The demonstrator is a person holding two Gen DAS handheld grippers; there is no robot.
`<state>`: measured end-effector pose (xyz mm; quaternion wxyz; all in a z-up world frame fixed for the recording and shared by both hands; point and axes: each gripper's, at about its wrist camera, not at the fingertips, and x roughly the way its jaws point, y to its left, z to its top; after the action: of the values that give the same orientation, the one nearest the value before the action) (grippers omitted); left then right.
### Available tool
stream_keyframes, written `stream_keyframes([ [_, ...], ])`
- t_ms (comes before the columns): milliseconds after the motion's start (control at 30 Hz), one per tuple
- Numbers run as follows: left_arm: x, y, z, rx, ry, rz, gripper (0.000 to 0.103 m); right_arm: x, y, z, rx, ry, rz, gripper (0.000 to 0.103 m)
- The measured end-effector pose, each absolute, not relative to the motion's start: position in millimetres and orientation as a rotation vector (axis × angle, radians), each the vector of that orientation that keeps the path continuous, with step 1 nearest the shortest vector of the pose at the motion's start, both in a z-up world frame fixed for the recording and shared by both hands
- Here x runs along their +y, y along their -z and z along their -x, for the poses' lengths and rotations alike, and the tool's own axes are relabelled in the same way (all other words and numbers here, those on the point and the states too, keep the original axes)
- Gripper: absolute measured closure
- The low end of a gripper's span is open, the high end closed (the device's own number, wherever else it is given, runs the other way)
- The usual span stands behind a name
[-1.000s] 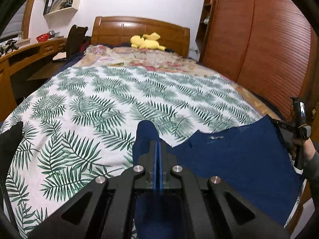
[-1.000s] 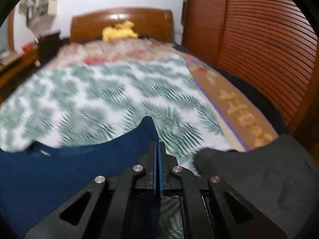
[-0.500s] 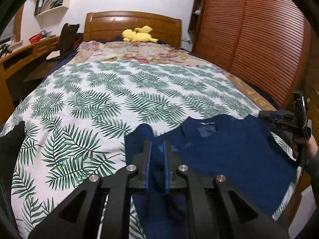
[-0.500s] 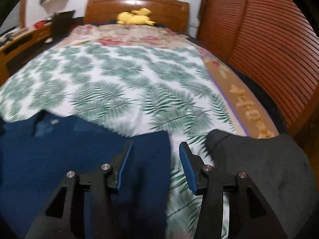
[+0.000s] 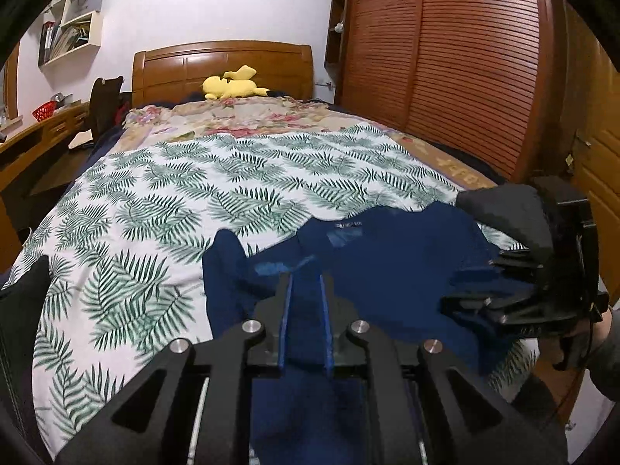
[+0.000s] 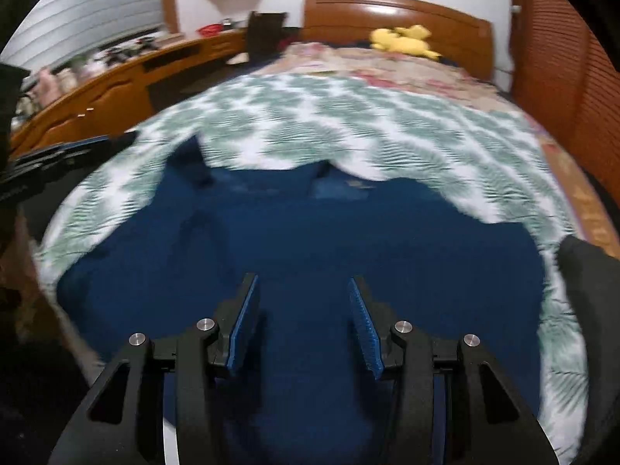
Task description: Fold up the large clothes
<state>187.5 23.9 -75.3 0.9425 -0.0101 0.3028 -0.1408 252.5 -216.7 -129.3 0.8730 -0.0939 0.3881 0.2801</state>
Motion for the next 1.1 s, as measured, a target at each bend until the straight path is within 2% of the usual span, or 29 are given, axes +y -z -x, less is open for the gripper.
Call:
stream_keyframes([
  [200, 29.7, 81.2, -153.9, 0.629, 0.263, 0.037, 0.092, -195.0, 174.0, -247.0, 0.949, -0.612, 0.217, 0.055],
  [300, 30.1, 85.1, -141.6, 0.639, 0.254, 0.049, 0.092, -190.6, 191.0, -246.3, 0.923, -0.602, 0.267, 0.055],
  [700, 12.3, 96.2, -102.2, 0.686, 0.230, 0.033, 0.092, -198.4, 164.6, -242.2, 0.882, -0.583, 0.250, 0.055],
  [1100, 9.0, 112.0, -107.5, 0.729, 0.195, 0.030, 0.092, -200.4, 145.3, -219.0, 0.817, -0.628, 0.231, 0.055],
])
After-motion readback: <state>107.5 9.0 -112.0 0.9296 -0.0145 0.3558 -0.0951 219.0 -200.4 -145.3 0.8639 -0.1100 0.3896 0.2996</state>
